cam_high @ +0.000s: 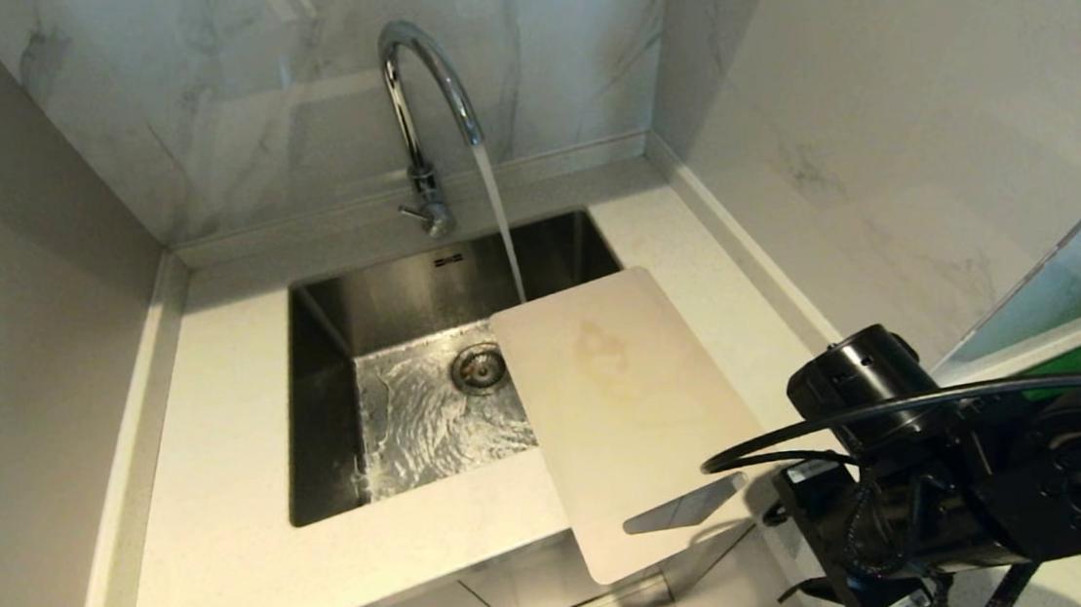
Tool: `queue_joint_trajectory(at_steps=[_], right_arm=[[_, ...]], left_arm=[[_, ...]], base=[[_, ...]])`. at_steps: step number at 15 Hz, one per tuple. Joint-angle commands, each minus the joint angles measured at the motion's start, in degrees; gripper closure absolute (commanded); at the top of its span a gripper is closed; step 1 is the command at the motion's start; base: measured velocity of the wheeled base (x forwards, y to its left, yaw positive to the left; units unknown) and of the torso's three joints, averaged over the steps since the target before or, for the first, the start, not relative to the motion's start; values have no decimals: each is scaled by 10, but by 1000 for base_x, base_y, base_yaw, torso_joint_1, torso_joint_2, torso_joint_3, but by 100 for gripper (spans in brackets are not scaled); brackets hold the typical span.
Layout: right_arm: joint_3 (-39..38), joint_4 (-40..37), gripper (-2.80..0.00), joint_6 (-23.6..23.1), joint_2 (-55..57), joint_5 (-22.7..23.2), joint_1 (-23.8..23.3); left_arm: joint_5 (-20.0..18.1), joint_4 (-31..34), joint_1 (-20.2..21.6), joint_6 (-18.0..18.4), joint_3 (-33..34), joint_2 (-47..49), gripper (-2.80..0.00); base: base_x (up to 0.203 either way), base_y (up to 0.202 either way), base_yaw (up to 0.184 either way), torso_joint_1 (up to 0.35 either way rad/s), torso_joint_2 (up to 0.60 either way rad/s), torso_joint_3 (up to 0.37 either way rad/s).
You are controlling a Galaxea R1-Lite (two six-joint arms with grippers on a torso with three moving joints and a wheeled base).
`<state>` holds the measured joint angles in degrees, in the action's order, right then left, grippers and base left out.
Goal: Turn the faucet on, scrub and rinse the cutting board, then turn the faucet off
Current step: Pick up the cutting board
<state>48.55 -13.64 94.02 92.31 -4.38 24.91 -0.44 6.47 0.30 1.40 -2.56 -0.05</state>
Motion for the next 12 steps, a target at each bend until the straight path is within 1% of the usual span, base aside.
queue_joint_trajectory(at_steps=[1, 7, 12], right_arm=[[15, 5, -280, 7, 45, 0, 1], [38, 13, -280, 22, 101, -1, 2], [59, 15, -280, 35, 132, 0, 15]], left_arm=[[0, 0, 0, 0, 0, 0, 0], [0, 0, 0, 0, 0, 0, 0], [0, 0, 0, 0, 0, 0, 0]], base=[[0, 0, 0, 0, 0, 0], [0, 0, 0, 0, 0, 0], [0, 0, 0, 0, 0, 0]])
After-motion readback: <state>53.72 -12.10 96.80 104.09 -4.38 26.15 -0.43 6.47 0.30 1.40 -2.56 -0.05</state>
